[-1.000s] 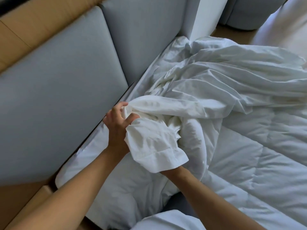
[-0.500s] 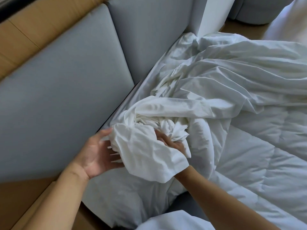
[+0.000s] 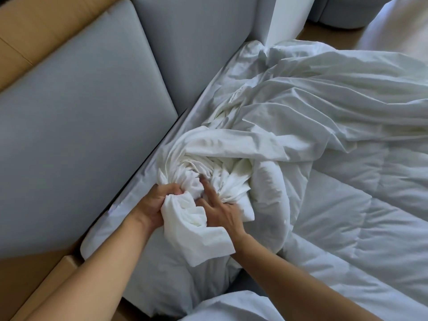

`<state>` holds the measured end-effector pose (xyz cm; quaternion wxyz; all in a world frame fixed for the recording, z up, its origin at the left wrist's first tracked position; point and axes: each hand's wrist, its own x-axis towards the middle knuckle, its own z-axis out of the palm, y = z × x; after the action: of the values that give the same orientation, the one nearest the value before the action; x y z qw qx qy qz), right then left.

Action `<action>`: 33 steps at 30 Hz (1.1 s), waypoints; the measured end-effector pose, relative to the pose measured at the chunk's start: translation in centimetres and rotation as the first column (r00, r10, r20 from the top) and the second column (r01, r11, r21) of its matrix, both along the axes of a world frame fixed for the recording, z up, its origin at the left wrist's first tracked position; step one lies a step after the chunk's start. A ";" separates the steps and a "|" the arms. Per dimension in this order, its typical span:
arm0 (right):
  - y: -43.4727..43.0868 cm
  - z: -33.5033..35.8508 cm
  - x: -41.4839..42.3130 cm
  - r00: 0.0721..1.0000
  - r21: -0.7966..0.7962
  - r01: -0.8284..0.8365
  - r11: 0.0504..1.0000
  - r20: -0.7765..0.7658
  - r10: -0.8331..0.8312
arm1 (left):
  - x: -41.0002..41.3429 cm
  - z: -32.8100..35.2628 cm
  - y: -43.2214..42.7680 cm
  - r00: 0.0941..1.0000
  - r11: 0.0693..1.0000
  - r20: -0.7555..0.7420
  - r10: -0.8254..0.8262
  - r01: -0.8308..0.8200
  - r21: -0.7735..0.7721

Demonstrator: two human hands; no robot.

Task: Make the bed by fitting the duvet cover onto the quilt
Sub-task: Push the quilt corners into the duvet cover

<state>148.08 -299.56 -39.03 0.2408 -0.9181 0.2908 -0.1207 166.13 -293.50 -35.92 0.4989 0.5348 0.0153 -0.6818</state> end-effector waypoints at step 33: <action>14.4 -5.5 14.9 0.826 0.341 0.563 0.753 -0.272 -0.494 | 14.3 -5.4 1.3 0.569 0.690 0.513 -0.643 0.721 0.066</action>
<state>162.94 -285.16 -44.58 0.3570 -0.7337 0.5765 -0.0443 180.43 -292.24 -41.29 0.2213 0.6157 -0.3729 -0.6580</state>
